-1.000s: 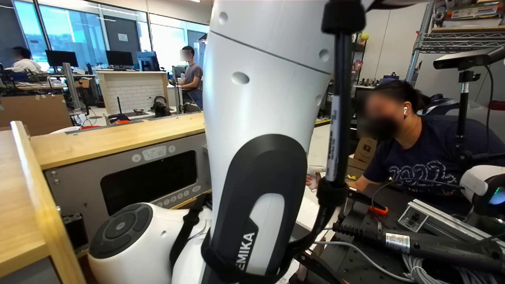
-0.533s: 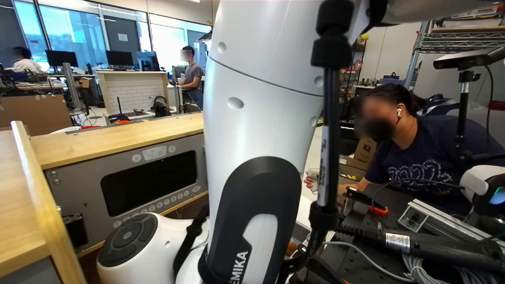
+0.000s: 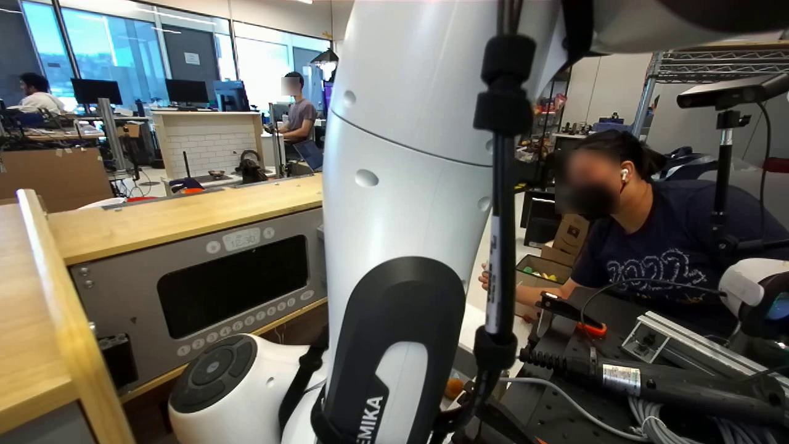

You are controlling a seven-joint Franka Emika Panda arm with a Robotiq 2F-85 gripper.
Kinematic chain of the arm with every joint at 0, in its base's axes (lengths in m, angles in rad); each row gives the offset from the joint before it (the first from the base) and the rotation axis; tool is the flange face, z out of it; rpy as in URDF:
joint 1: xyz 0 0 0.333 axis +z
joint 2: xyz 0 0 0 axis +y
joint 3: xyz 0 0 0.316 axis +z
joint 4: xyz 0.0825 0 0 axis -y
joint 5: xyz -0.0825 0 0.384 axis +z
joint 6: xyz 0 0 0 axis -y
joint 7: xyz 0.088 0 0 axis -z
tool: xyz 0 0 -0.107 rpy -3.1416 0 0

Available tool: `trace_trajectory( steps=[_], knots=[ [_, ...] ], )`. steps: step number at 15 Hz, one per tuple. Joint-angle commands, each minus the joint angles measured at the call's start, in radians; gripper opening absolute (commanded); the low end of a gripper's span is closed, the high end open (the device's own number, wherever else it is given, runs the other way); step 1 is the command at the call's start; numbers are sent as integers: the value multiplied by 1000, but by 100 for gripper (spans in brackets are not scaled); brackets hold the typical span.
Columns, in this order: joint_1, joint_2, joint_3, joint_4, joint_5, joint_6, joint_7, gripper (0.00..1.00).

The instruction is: Move the toy from the orange bowl to the sink

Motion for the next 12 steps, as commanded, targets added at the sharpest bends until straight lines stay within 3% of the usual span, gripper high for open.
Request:
trace_trajectory(
  steps=[1,2,7,12],
  knots=[
    [-26,20,10,18,36,24,-50,6],
    [-38,18,17,17,40,24,-55,0],
    [-96,0,51,1,63,26,-91,1],
    [-74,-90,22,-109,65,50,-46,1]
  ],
)
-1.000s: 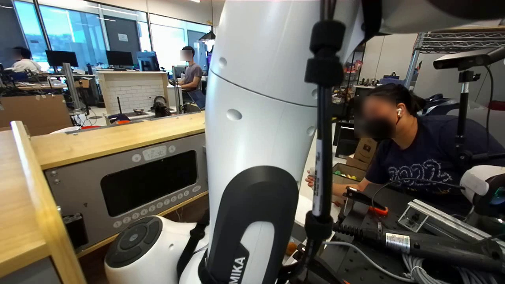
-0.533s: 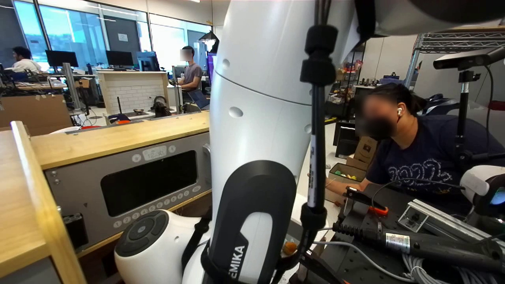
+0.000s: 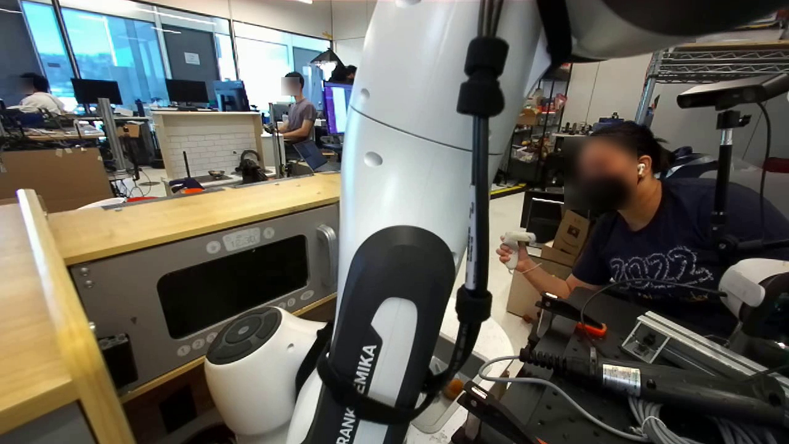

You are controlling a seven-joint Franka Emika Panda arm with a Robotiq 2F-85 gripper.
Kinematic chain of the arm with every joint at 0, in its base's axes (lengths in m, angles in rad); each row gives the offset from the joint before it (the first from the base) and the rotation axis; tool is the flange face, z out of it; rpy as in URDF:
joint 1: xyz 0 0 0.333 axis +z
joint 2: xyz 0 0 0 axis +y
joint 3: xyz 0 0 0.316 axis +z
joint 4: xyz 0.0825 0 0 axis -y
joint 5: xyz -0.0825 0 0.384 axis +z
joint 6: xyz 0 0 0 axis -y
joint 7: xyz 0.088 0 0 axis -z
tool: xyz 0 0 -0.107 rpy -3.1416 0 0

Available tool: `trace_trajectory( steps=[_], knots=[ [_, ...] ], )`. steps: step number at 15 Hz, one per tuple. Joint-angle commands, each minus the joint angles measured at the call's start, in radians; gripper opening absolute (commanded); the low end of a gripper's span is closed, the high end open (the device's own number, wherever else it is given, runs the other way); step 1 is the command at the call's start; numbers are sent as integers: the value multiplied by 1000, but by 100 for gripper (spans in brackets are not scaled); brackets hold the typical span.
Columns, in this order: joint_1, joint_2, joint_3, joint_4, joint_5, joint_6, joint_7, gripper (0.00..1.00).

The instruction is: Move the toy from the orange bowl to the sink

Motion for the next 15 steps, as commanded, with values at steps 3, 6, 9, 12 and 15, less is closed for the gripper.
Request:
trace_trajectory(
  steps=[3,6,9,12,15],
  knots=[
    [90,-181,-77,-235,5,126,60,1],
    [189,-288,-155,-378,10,213,91,1],
    [288,-403,-234,-529,24,277,92,1],
    [348,-513,-298,-663,37,291,70,1],
    [341,-612,-349,-773,50,266,52,1]
  ],
)
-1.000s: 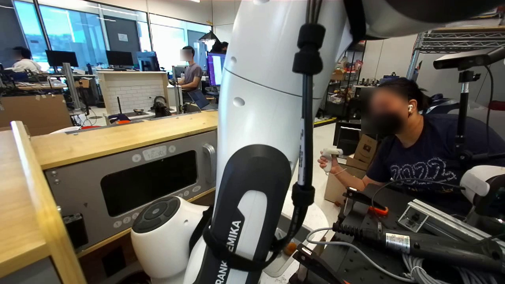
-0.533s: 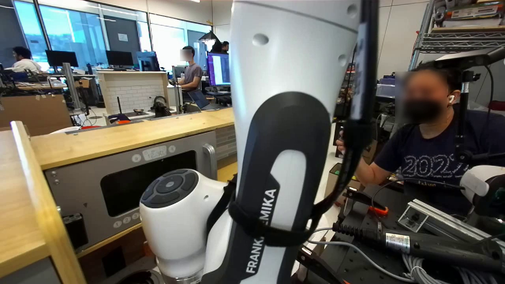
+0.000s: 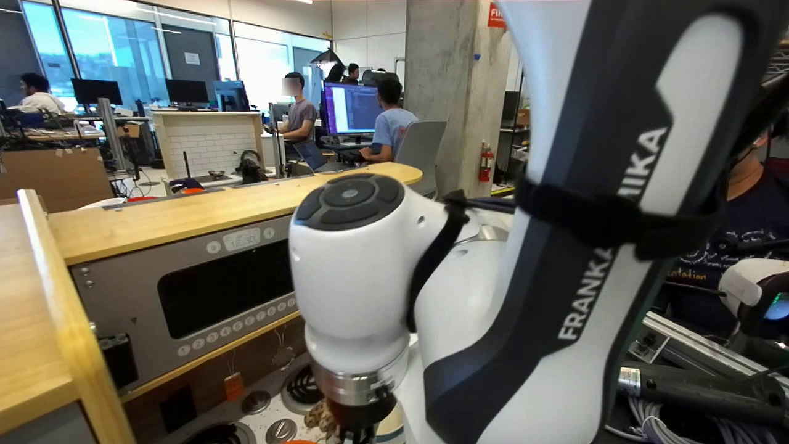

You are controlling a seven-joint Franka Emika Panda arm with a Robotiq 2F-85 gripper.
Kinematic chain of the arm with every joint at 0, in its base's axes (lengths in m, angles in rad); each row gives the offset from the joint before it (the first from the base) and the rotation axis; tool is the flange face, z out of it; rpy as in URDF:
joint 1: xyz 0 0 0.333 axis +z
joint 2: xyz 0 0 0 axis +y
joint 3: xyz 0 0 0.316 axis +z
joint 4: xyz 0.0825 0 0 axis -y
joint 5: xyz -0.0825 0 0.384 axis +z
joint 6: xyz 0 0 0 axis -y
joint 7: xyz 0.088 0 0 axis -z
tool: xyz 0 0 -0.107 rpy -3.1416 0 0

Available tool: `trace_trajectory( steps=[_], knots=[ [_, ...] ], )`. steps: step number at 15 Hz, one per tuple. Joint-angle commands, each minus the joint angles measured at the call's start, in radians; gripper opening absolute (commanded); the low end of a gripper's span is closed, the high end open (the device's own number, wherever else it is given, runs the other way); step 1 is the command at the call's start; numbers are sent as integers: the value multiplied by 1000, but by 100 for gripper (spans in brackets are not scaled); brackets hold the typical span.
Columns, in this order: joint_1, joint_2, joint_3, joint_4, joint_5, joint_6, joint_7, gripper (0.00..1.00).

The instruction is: Move the toy from the orange bowl to the sink

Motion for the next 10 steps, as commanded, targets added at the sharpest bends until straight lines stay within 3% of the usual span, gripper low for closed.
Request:
trace_trajectory(
  steps=[1,5,10],
  knots=[
    [1,-153,-73,-170,40,3,-42,1],
    [-12,-221,-193,-256,19,6,-56,1],
    [-43,-209,-268,-278,26,-10,-89,1]
  ],
)
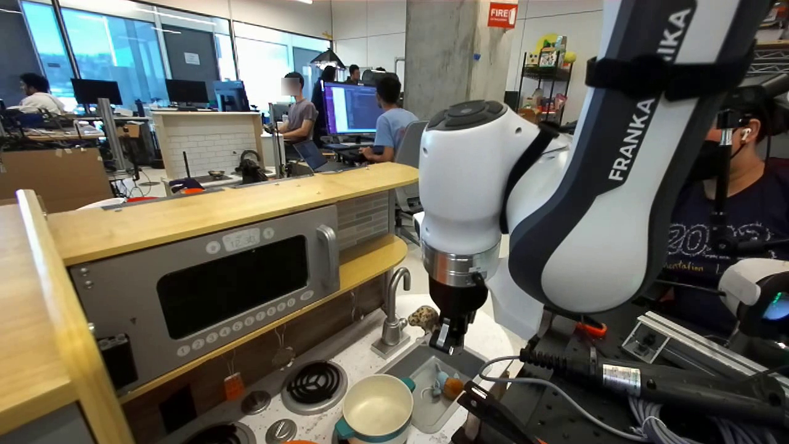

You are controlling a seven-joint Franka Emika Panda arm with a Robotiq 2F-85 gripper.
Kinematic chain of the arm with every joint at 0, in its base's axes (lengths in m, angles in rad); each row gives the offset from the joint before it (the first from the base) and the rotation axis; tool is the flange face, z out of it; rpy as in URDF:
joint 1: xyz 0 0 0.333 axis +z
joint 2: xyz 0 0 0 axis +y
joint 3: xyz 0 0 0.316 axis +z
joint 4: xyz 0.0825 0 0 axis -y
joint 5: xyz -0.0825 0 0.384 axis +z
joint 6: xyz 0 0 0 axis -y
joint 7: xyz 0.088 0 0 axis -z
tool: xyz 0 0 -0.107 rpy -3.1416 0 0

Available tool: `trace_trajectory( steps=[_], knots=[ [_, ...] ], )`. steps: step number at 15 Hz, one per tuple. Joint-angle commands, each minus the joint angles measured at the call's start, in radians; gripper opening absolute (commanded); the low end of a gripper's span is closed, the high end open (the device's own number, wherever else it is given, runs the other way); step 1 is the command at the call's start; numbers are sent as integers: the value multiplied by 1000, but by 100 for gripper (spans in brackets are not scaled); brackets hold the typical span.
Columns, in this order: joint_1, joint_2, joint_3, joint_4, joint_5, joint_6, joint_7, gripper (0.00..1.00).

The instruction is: Move the toy from the orange bowl to the sink

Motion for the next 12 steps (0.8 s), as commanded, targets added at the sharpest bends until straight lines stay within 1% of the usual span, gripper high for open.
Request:
trace_trajectory(
  steps=[1,3,8,10,12],
  knots=[
    [-41,-13,-17,-20,24,-11,-44,1],
    [-90,-4,-6,-7,33,-25,-51,1],
    [-250,50,47,63,43,-70,-50,1],
    [-319,78,79,102,44,-72,-48,1],
    [-390,119,129,152,57,-75,-43,1]
  ],
)
